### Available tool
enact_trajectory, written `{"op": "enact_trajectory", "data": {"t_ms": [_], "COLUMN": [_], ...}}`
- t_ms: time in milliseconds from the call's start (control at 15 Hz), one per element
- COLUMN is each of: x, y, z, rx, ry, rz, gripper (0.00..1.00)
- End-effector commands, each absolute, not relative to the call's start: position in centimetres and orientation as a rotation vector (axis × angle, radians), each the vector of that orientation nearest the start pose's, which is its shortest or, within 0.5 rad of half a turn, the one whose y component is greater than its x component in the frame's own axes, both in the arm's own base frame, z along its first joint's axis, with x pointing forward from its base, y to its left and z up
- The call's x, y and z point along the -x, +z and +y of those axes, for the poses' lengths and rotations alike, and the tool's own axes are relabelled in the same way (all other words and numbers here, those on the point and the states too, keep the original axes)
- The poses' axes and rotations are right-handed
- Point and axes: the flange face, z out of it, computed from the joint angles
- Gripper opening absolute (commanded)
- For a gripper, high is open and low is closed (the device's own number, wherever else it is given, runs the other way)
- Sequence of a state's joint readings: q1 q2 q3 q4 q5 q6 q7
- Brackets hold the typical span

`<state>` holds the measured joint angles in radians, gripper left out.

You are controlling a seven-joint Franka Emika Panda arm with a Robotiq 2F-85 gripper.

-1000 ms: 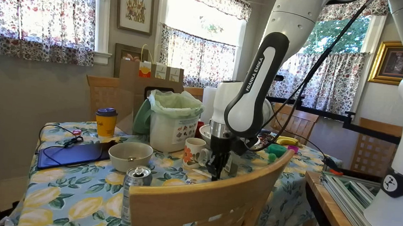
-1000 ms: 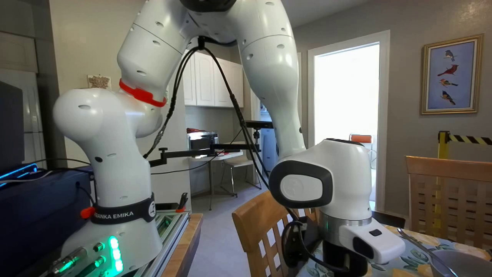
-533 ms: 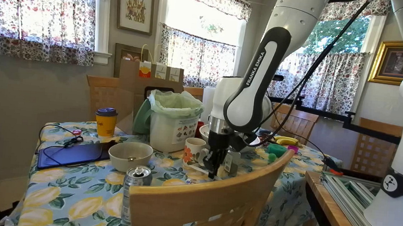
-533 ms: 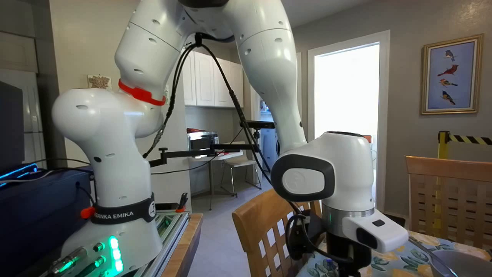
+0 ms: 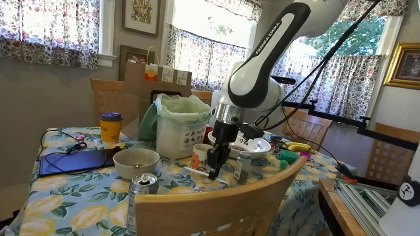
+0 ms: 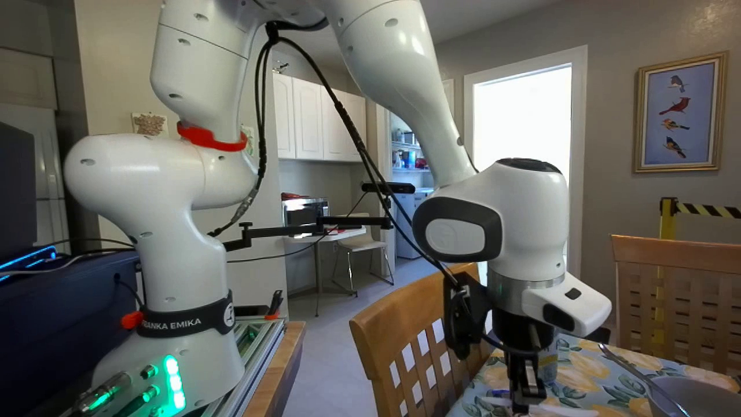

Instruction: Cut the packet with the knife

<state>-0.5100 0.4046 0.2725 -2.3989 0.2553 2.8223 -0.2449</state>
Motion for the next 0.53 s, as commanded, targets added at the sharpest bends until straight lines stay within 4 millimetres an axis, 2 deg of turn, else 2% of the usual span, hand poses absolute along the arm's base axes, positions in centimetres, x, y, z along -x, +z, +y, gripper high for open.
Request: {"op": "enact_trajectory", "data": {"t_ms": [0, 200, 467], "x": [-47.2, -46.3, -44.2], "y": [18.4, 19.4, 18.9], "z": [-12.7, -14.2, -16.8], "rx": [2.799, 2.628, 2.472], "ry": [-0.084, -0.039, 0.073], "rz": [0.229, 0.157, 0.102], "gripper": [0.03, 0.03, 0.03]}}
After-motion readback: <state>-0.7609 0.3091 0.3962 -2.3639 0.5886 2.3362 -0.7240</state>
